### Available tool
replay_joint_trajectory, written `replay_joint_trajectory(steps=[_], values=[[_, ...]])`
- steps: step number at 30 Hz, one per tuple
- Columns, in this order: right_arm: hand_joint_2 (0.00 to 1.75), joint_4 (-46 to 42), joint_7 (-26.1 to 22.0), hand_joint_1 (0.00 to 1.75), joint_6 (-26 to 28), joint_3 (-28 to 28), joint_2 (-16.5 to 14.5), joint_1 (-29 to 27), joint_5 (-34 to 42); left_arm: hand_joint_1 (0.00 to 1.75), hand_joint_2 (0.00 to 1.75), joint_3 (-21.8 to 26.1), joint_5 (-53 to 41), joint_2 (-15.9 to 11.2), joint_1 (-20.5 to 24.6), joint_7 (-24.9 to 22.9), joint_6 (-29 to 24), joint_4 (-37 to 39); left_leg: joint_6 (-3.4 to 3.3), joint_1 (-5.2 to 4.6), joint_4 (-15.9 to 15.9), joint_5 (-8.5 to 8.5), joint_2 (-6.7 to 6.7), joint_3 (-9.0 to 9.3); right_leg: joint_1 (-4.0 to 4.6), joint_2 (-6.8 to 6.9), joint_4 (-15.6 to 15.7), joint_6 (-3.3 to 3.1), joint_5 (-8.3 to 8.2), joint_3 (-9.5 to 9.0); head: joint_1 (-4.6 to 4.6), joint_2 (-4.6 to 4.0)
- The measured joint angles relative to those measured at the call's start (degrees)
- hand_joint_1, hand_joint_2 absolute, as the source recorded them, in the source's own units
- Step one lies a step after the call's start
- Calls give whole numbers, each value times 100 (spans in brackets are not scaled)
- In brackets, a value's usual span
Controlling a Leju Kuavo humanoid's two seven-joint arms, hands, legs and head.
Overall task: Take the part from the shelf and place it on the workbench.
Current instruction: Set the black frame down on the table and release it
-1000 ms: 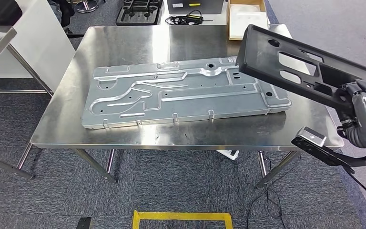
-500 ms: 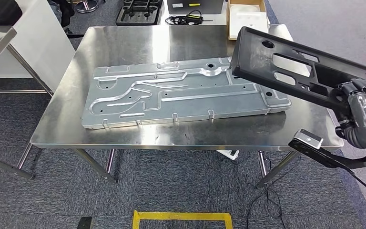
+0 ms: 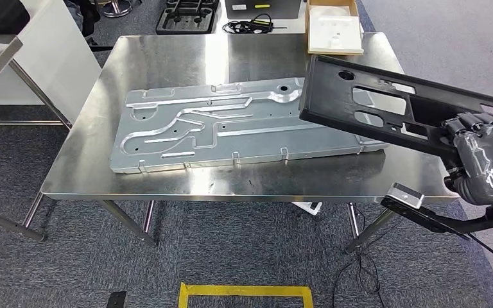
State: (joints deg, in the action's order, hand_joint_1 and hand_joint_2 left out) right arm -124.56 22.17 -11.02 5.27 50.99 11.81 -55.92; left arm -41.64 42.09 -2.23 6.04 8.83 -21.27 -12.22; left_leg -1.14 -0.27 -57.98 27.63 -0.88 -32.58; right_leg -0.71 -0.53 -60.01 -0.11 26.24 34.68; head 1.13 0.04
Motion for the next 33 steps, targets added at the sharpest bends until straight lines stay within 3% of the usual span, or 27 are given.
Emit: replay_joint_trajectory(steps=[21, 26, 28, 30, 33], values=[[175, -88, 12, 175, 55, 61, 0, -284, -150, 0, 175, 0, -26, -13, 0, 5, 16, 1, -27, -19, -34, 19, 0, -11, -23, 0, 4, 11, -5, -1, 2, 0], [175, -121, 12, 175, 55, 57, 1, -303, -153, 0, 175, 0, -16, -30, 1, 32, 58, 0, -80, -31, -62, 34, 1, -34, -34, -4, 25, 70, -18, -6, 2, 1], [175, -152, 10, 175, 54, 49, 16, -304, -154, 0, 175, -2, -39, -29, 4, 59, 42, 0, -120, 6, 63, -20, 11, 36, -17, 2, 41, 116, -17, -19, -2, 1], [175, -173, 6, 175, 57, 43, 36, -279, -156, 0, 175, -11, -61, -23, 7, 75, 32, 0, -151, 57, 224, -84, 34, 145, -9, 15, -204, 160, 130, 88, -19, 0], [175, -176, 0, 175, 64, 51, 41, -264, -161, 0, 175, -23, -66, -20, 5, 83, 33, 0, -155, 84, 264, -76, 51, 202, -81, 23, -1097, 239, 482, 566, -34, 1]])
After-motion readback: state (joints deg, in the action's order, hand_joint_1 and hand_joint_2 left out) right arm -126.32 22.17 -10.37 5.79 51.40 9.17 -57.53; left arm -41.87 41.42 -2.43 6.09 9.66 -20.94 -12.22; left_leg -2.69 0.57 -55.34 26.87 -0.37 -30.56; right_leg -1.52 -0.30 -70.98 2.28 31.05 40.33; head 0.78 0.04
